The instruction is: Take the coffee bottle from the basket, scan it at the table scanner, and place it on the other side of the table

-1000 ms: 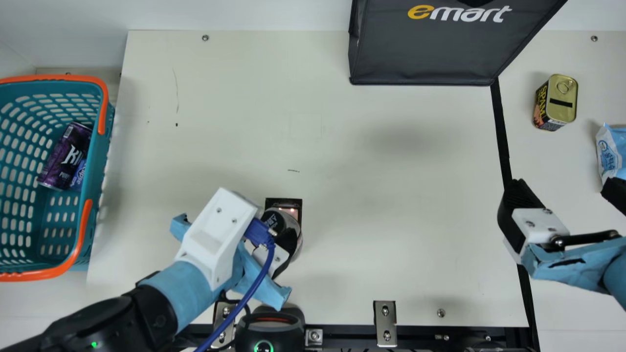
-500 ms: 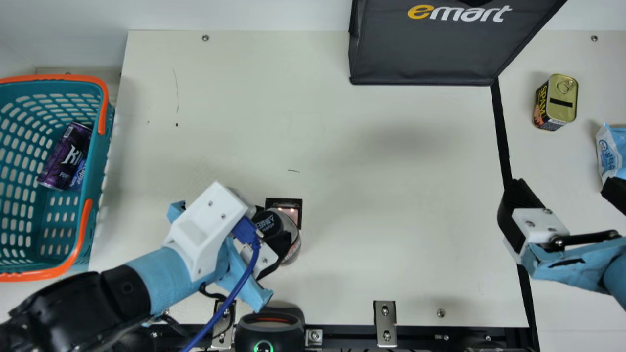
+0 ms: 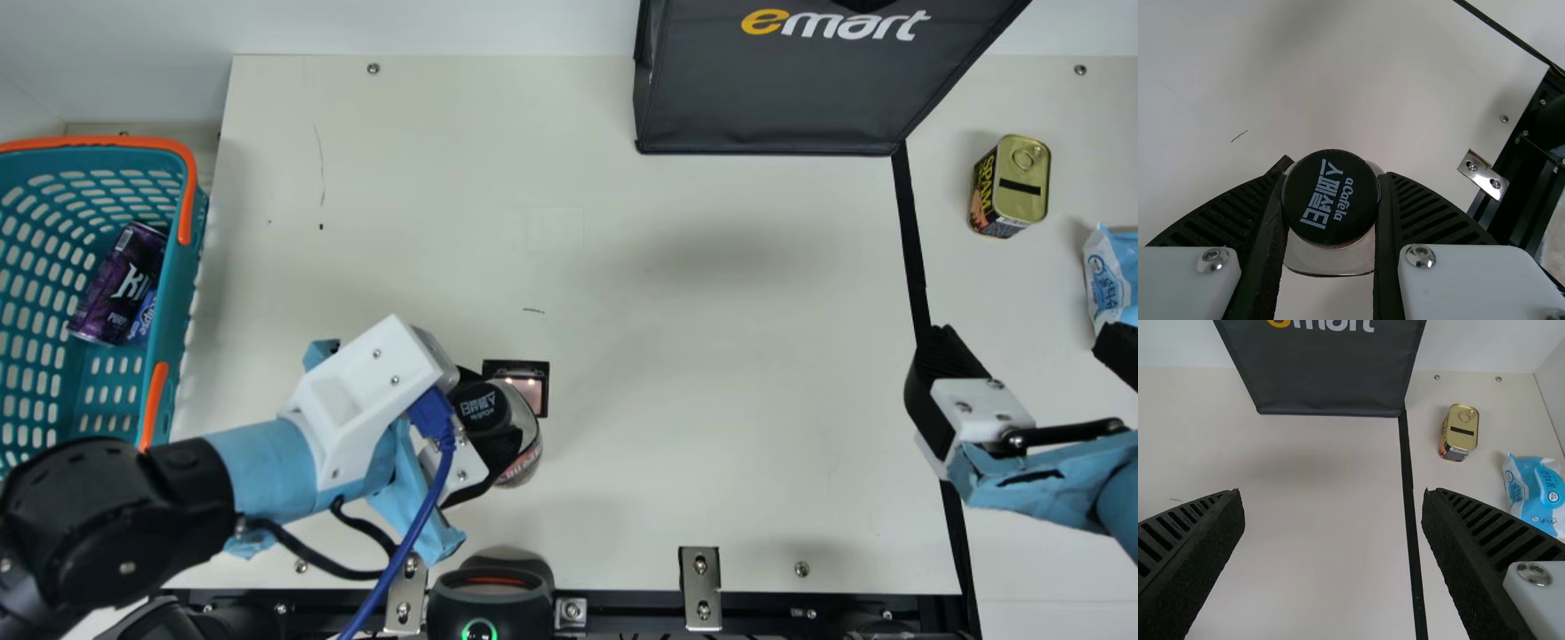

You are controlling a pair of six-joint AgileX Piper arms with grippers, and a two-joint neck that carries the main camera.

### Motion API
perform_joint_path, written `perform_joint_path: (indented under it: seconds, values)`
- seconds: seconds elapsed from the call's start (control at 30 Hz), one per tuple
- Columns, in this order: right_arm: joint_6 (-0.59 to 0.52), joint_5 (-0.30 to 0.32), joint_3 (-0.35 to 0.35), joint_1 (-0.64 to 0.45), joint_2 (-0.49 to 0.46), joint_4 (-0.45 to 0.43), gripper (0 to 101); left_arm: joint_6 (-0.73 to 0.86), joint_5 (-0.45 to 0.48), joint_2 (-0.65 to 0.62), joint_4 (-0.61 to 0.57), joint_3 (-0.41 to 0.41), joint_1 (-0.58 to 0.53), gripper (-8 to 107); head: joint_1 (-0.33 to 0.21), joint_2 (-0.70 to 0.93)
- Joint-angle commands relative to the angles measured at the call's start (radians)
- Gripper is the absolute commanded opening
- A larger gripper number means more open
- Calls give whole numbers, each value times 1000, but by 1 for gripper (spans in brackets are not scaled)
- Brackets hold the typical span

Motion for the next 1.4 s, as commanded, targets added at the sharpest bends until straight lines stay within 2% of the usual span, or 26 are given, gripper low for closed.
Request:
perform_joint_path:
  seconds: [0.0, 0.33, 0.67, 0.8, 1.37]
  values:
    - [0, 0, 0, 0, 0, 0, 95, 208, 36, 7, -100, -9, 54, -8, -27, 0]
    - [0, 0, 0, 0, 0, 0, 95, 595, 220, 69, -304, -54, 269, -8, -27, 0]
    - [0, 1, 0, 0, 0, 0, 95, 878, 383, 129, -405, -79, 409, -8, -27, 0]
    - [0, 1, 0, 0, 0, 0, 95, 961, 425, 146, -423, -86, 430, -8, -27, 0]
    - [0, 1, 0, 0, 0, 0, 95, 1120, 425, 192, -455, -89, 377, -8, -27, 0]
